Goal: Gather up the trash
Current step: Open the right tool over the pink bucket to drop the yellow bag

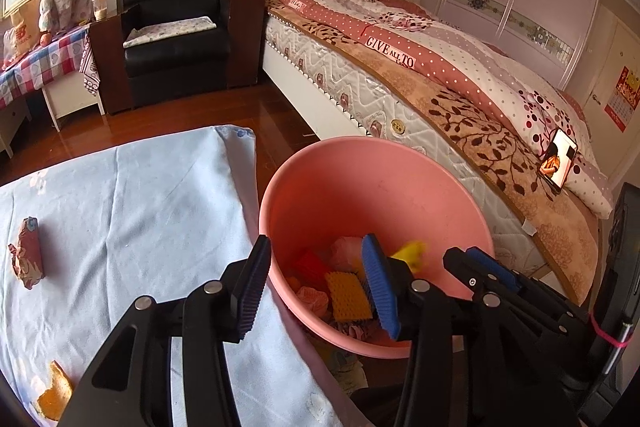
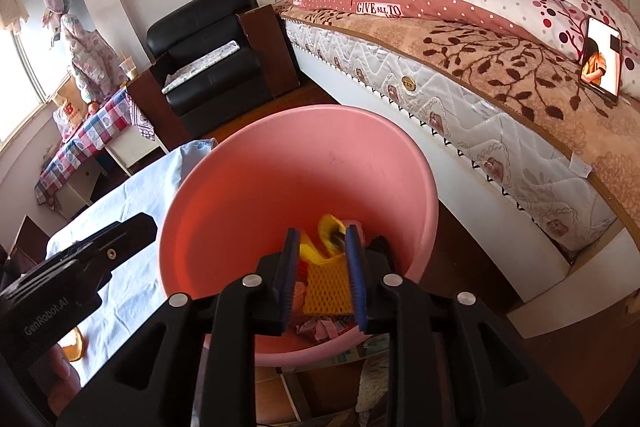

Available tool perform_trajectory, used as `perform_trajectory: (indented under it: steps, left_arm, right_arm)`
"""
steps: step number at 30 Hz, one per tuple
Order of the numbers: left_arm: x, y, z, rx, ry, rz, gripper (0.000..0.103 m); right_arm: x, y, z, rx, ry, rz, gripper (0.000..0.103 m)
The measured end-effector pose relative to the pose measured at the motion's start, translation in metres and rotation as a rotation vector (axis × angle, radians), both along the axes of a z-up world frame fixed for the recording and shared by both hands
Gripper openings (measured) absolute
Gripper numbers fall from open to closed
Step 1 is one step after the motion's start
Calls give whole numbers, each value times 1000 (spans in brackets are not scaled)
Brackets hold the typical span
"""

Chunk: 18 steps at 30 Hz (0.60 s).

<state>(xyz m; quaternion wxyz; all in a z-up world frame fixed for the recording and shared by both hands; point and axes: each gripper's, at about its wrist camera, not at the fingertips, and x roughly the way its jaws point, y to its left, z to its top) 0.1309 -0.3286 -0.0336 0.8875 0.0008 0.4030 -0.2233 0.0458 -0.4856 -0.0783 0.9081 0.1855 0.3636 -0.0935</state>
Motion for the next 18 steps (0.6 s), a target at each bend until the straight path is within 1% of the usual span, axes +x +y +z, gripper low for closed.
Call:
perform_trajectory:
  steps: [11,18]
  left_arm:
    - [-15,15,10,-19,-16,0,47]
    - [-24,28,20,-31,-29,8,47]
  right_arm:
    - [-12,12,13,-10,-25,4,25]
    - [-22,30,22,-18,-42,27,25]
